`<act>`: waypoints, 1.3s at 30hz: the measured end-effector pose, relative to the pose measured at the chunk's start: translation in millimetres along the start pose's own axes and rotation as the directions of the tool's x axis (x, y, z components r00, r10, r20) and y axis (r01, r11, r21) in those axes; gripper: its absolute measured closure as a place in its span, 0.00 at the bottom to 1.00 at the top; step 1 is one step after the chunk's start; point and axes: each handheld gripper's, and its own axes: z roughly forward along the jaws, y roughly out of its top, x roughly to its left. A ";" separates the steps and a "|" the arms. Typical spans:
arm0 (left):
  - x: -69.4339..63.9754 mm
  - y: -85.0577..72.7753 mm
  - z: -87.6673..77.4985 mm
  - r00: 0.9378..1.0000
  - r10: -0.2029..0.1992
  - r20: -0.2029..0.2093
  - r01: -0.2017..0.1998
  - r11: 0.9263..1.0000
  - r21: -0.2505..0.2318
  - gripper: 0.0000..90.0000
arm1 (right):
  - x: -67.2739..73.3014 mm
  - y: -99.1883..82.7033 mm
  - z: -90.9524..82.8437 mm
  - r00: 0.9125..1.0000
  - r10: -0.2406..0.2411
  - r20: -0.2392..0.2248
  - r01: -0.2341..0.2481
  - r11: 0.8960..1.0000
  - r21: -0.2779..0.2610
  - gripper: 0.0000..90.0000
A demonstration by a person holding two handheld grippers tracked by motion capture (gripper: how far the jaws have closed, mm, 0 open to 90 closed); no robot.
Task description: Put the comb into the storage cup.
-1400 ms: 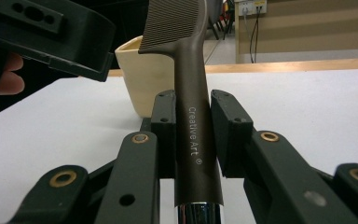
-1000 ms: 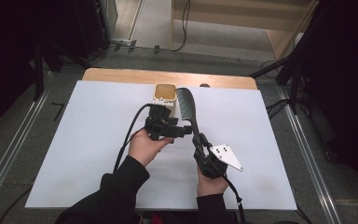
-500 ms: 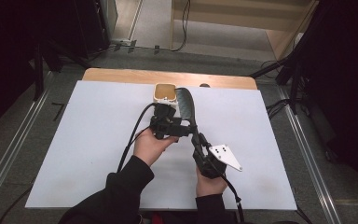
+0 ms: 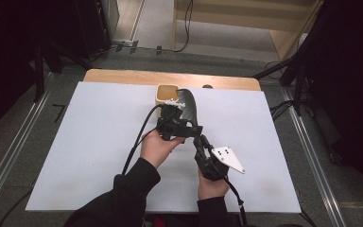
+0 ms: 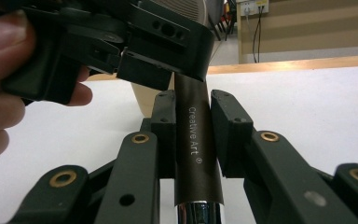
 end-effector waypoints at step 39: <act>8.2 -5.7 4.6 0.983 -0.154 0.099 0.156 0.988 -0.013 0.73 | 2.9 -3.5 5.0 0.999 0.019 -0.027 -0.019 1.000 0.023 0.78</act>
